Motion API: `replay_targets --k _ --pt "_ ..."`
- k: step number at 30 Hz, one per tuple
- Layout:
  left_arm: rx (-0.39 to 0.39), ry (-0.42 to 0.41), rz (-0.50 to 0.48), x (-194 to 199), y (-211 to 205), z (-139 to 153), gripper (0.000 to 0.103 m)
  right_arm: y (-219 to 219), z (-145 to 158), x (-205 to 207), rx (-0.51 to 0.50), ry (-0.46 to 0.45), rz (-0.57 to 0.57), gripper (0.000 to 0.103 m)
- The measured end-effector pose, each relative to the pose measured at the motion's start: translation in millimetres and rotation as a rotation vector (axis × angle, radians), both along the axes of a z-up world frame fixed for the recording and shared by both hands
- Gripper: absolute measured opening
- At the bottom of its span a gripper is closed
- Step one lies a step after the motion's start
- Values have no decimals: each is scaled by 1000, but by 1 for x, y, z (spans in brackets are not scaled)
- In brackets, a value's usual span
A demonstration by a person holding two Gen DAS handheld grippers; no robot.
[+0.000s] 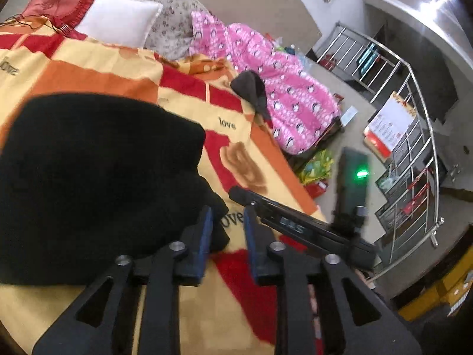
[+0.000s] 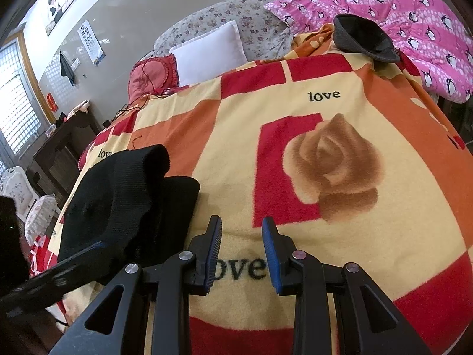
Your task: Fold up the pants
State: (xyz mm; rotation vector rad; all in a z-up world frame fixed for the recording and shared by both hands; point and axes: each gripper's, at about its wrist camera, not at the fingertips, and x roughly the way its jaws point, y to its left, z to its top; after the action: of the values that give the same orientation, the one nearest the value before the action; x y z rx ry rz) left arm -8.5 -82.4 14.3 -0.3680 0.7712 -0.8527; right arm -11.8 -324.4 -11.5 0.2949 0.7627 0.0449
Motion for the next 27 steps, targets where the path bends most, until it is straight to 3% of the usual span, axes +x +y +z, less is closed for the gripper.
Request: replay_targets --k 3,6,8,10,11,14,16,18,20,22,24,27 --pt "-33 -70 126 -18 51 18 47 0 1 -2 -1 -9 -6 29" --pt "-9 -98 281 -23 93 21 48 3 9 -10 -11 -62 0 32" --pt "10 -41 324 -13 108 10 46 18 26 -21 -43 -149 70 32" --pt "48 15 321 -6 107 -3 20 45 44 -25 -101 -215 198 32" --pt "54 23 311 -4 104 -5 18 57 49 -24 -125 -220 247 32" --pt "116 17 289 0 90 -11 14 88 51 -10 -193 -149 374 26" --pt "138 85 276 11 86 -23 11 97 38 2 -197 -66 450 26" --pt "113 104 264 16 88 -29 8 98 19 7 -229 -1 466 26" --pt "118 110 246 17 88 -26 8 90 10 -1 -215 -51 476 26" --pt "120 80 242 19 87 -13 8 82 9 -1 -179 -43 461 27" --pt "124 20 272 30 87 2 9 78 8 -2 -166 -40 456 27" --pt "106 11 329 63 90 16 10 79 11 -4 -169 -36 452 27"
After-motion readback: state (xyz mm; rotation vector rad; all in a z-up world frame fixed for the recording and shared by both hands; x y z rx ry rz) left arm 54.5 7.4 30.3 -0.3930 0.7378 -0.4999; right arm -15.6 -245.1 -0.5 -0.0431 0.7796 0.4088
